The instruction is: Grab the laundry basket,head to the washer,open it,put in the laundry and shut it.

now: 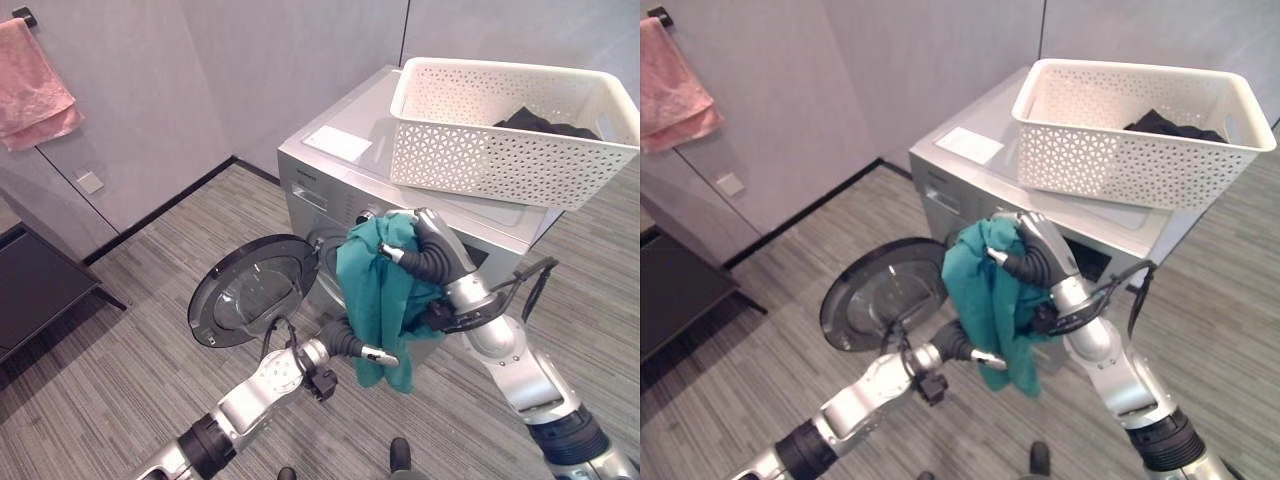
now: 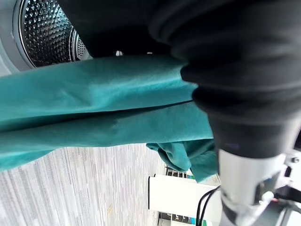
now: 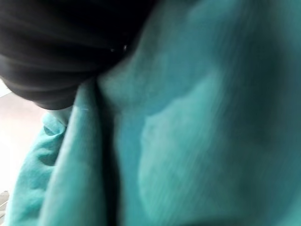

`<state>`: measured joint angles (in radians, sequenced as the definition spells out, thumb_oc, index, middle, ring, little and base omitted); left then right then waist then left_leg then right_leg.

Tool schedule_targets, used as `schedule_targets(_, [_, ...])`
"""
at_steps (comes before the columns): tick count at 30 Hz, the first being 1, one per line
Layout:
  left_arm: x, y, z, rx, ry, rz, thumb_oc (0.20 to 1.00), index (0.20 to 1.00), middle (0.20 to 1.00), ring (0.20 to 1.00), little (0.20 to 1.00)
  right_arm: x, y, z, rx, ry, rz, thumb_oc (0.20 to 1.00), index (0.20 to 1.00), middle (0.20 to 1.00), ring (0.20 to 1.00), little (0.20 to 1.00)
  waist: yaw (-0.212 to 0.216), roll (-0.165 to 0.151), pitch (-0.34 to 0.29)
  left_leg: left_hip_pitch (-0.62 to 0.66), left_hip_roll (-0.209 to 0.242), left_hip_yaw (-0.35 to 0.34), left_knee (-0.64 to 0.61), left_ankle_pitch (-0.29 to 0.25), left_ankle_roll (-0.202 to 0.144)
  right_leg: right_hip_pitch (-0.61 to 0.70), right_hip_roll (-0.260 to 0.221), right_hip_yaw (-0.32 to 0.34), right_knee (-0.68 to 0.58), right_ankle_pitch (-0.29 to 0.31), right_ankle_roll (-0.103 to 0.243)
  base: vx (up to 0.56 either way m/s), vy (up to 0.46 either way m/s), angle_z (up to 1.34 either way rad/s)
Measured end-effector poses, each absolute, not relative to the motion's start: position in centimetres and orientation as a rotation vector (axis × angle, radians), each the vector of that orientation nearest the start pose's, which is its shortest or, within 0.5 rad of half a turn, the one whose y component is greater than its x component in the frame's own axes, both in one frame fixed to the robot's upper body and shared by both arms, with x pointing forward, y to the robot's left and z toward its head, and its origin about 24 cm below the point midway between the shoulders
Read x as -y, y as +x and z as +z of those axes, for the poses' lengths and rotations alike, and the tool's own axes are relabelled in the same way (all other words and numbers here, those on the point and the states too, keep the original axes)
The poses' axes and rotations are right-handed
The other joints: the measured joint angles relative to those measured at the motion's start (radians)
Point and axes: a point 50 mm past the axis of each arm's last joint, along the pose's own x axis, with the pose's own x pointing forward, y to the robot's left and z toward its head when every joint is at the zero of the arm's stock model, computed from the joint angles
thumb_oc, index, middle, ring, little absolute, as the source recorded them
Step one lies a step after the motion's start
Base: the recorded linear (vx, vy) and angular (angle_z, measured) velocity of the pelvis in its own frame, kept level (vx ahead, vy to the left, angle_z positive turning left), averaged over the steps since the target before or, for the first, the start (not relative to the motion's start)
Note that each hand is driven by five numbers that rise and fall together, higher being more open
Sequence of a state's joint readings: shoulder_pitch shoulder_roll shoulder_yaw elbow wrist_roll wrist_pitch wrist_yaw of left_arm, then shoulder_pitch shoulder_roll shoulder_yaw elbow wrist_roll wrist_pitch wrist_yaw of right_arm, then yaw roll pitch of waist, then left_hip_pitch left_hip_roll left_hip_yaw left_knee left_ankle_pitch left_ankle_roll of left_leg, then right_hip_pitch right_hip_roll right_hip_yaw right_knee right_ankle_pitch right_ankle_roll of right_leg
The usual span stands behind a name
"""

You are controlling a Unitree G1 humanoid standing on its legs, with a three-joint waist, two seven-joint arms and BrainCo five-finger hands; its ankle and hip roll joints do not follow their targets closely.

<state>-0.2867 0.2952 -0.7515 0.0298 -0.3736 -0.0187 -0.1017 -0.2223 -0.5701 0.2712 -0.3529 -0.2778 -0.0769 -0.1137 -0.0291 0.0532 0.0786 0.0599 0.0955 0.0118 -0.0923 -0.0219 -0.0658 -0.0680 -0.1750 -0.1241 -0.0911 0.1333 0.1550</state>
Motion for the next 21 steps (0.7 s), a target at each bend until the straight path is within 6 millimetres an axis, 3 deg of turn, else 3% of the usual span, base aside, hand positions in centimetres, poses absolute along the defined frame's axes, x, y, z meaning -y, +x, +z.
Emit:
schedule_targets(5, [-1.5,24.6,6.5,0.057,0.052,-0.830,1.000,1.000,1.000,1.000,1.000,13.1,25.6,17.1,0.666,-0.699,0.225,0.200,0.200,0.200,0.200,0.200,-0.018,-0.002,0.001,-0.006,0.001,0.000,0.000,0.000,0.000,-0.005,0.001,0.000,0.003,0.000,0.000,0.00,0.000,0.00])
schedule_targets(13, [-1.9,25.2,7.0,0.087,0.035,-0.749,1.000,1.000,1.000,1.000,1.000,13.0,25.7,17.5,0.681,-0.654,0.210,0.200,0.200,0.200,0.200,0.200,-0.017,-0.013,0.009,-0.006,0.002,0.000,0.000,0.000,0.000,-0.005,0.001,0.001,-0.003,0.000,0.000,0.00,0.000,0.00])
schedule_targets(14, [-2.0,25.3,7.0,0.092,0.036,-0.736,0.915,0.915,0.915,0.915,0.915,13.0,25.8,17.5,0.682,-0.649,0.206,0.200,0.200,0.200,0.200,0.200,-0.017,-0.013,0.009,-0.006,0.002,0.000,0.000,0.000,0.000,-0.005,0.001,0.001,-0.004,0.000,0.000,0.00,0.000,0.00])
schedule_targets(15, [-2.2,25.4,7.1,0.094,0.034,-0.727,0.498,0.498,0.498,0.498,0.498,13.0,25.8,17.6,0.683,-0.643,0.202,0.200,0.200,0.200,0.200,0.200,-0.017,-0.013,0.009,-0.005,0.002,0.000,0.000,0.000,0.000,-0.004,0.001,0.001,-0.003,0.000,0.000,0.00,0.000,0.00])
schedule_targets(16, [-2.4,25.6,7.2,0.103,0.029,-0.703,0.200,0.200,0.200,0.200,0.200,12.9,25.8,17.6,0.684,-0.624,0.194,0.200,0.200,0.200,0.200,0.200,-0.017,-0.013,0.009,-0.005,0.002,0.000,0.000,0.000,0.000,-0.004,0.001,0.001,0.000,0.000,0.000,0.00,0.000,0.00])
schedule_targets(21, [-3.0,26.0,7.4,0.113,0.031,-0.659,0.200,0.200,0.200,0.200,0.200,12.9,25.8,17.6,0.682,-0.613,0.194,0.200,0.200,0.200,0.200,0.200,-0.015,-0.014,0.009,-0.003,0.002,0.000,0.000,0.000,0.000,-0.002,0.001,0.001,0.003,0.000,0.000,0.00,0.000,0.00])
